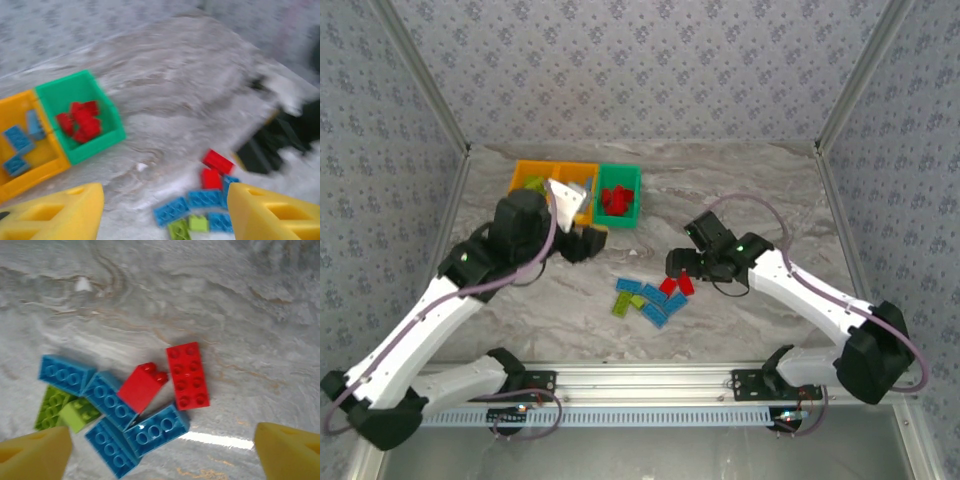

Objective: Sort the legos into containers by color

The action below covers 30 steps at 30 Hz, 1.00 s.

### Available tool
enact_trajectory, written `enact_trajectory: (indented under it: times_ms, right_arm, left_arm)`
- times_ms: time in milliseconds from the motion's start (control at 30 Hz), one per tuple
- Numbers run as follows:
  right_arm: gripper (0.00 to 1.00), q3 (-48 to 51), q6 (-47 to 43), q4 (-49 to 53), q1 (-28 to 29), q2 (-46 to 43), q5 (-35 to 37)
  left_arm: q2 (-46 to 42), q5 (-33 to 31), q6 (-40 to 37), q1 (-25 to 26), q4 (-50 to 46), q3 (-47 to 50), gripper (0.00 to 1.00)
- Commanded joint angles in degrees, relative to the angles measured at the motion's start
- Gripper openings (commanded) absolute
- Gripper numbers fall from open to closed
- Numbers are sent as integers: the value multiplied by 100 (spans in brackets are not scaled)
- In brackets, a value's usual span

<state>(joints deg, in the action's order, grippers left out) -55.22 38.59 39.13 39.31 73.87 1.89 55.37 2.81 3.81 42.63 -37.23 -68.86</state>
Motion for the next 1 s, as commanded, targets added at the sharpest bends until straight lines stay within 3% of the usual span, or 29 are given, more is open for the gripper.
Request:
enact_trajectory:
  times_ms: [0,167,400,600,767,967]
  right_arm:
    - [84,308,128,-402,-84,272,-23]
    - [70,709,17,-741,-225,720,94]
    - [65,849,-193,-1389,-198,1285,-546]
    - [55,825,-205,-1661,-255,1693,-443]
    - [38,698,-203,-1552,-298,1879,-240]
    - [28,651,-203,-1563,-43,821,56]
  left_arm:
    - [-525,-123,-1057,559,-573,359,69]
    - [-1273,489,-1896,635,-504,1199,82]
    - [-1535,845,-2075,637,-206,1698,99]
    - [-1391,682,-2199,641,-214,1865,99]
    - [-1379,1022,-2536,638,-243,2011,99]
    - [-1758,1844,-3336,638,-197,2493,99]
